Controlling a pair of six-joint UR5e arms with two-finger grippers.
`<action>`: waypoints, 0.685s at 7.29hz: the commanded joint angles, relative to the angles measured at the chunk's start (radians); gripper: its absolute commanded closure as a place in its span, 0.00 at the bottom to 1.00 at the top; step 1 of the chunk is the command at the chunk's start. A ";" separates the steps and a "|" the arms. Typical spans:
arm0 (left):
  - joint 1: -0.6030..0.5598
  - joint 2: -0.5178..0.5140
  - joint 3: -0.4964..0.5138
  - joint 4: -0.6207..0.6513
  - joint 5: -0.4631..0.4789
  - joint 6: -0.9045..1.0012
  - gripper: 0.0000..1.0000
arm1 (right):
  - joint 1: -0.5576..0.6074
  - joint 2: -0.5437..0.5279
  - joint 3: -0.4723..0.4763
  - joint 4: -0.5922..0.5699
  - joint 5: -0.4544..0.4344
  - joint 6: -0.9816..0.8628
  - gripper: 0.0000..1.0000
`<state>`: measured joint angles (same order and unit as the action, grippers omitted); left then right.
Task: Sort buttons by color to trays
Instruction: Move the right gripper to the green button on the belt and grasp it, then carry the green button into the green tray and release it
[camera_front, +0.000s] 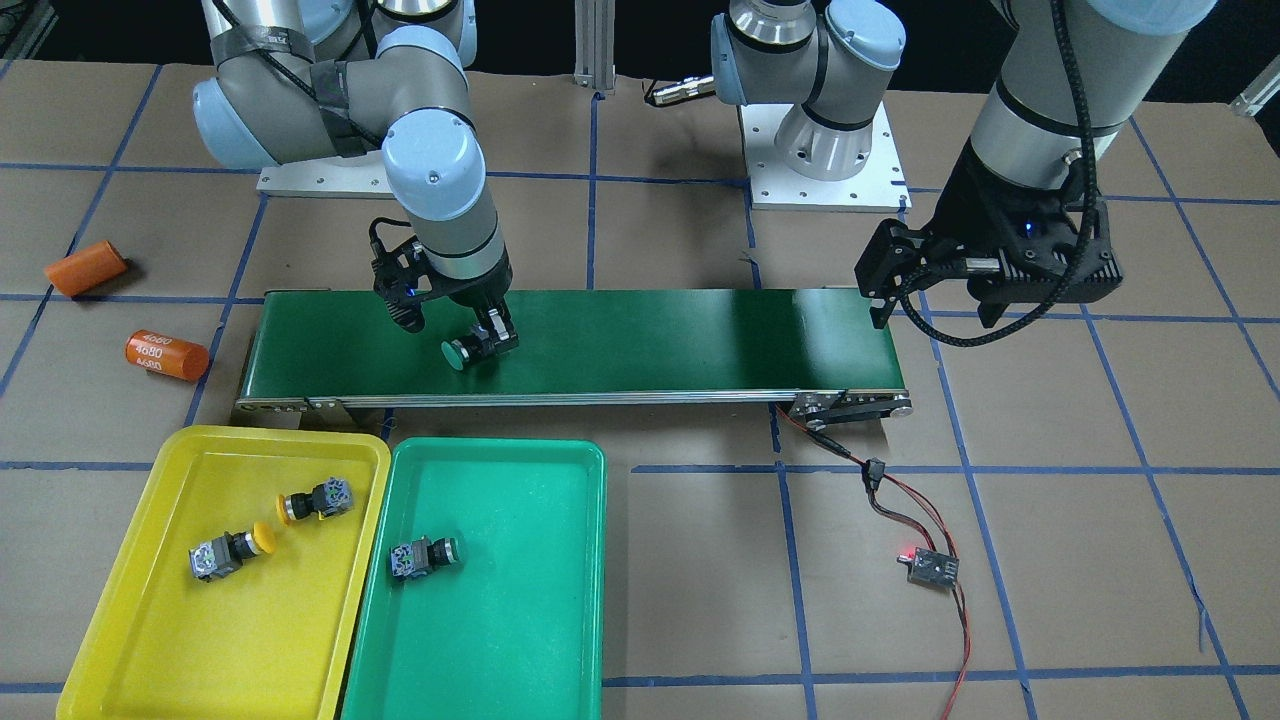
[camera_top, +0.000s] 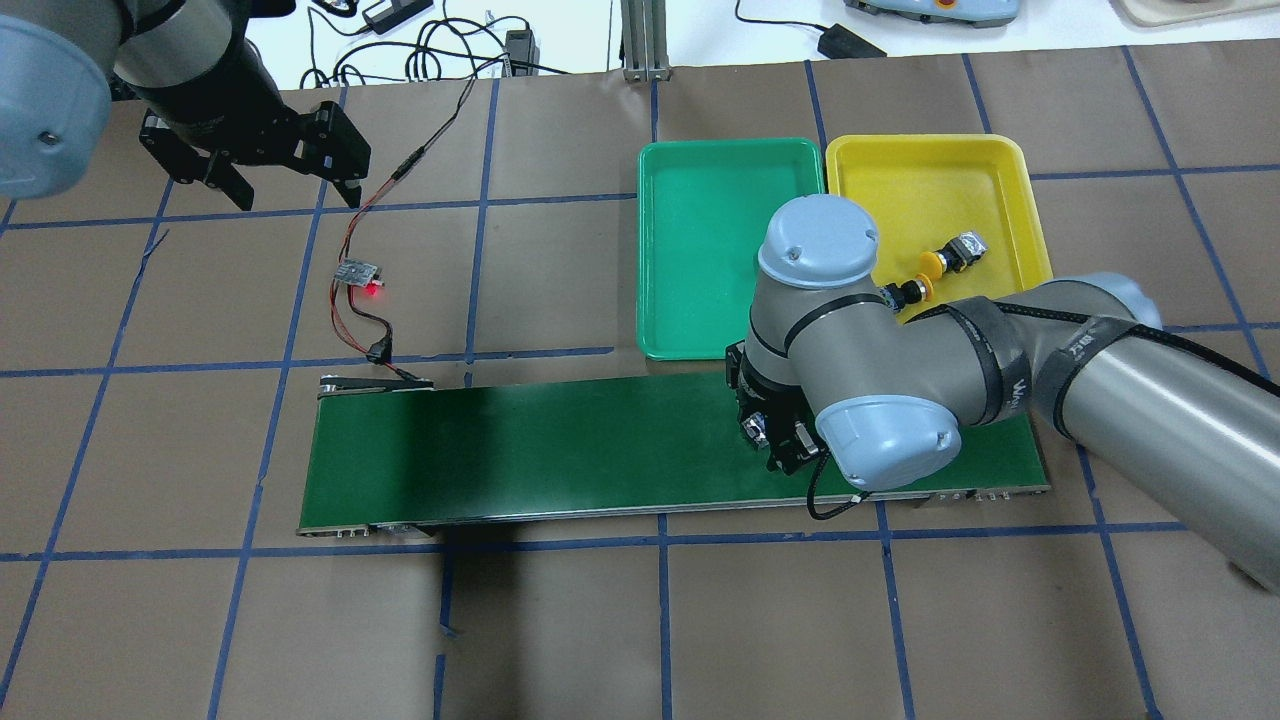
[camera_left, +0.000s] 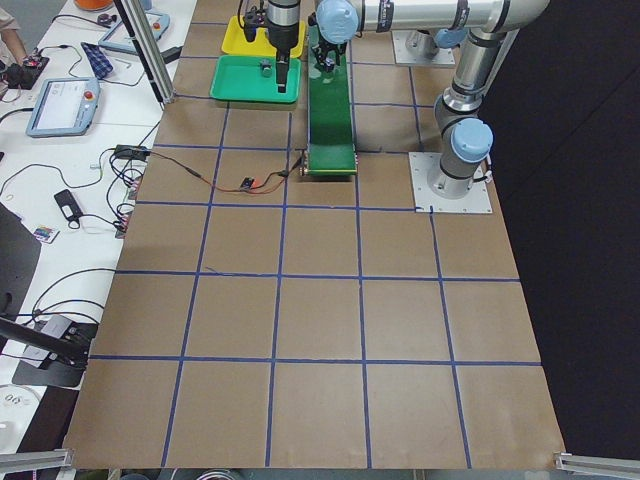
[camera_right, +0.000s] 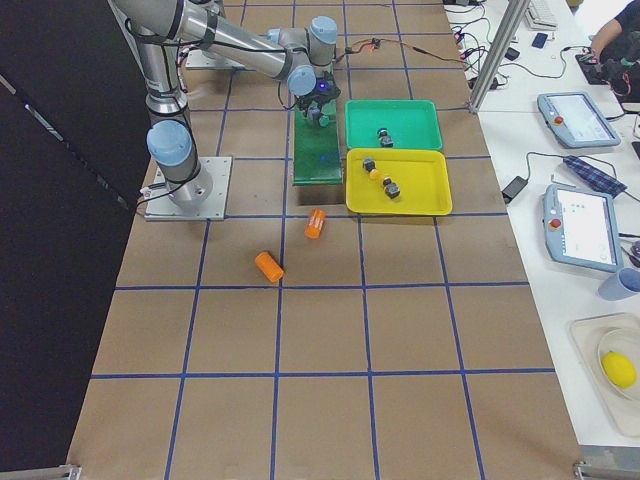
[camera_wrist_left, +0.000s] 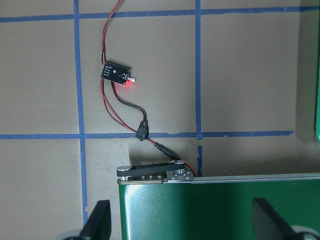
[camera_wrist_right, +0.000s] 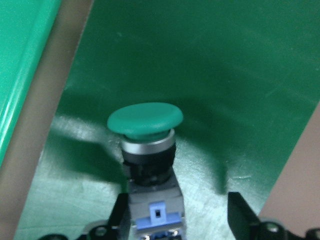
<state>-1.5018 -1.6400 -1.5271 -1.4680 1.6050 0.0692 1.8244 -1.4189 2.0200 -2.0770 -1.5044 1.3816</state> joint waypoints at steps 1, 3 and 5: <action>0.000 -0.003 0.001 0.000 -0.001 -0.003 0.00 | -0.005 0.004 -0.085 0.012 -0.002 -0.009 1.00; 0.000 0.006 0.001 0.000 0.000 -0.003 0.00 | -0.055 0.015 -0.160 0.020 0.003 -0.085 1.00; 0.000 0.009 0.001 0.000 0.009 -0.003 0.00 | -0.068 0.166 -0.303 -0.041 0.012 -0.131 1.00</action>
<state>-1.5018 -1.6367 -1.5263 -1.4680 1.6102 0.0660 1.7649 -1.3470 1.8051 -2.0793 -1.4987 1.2741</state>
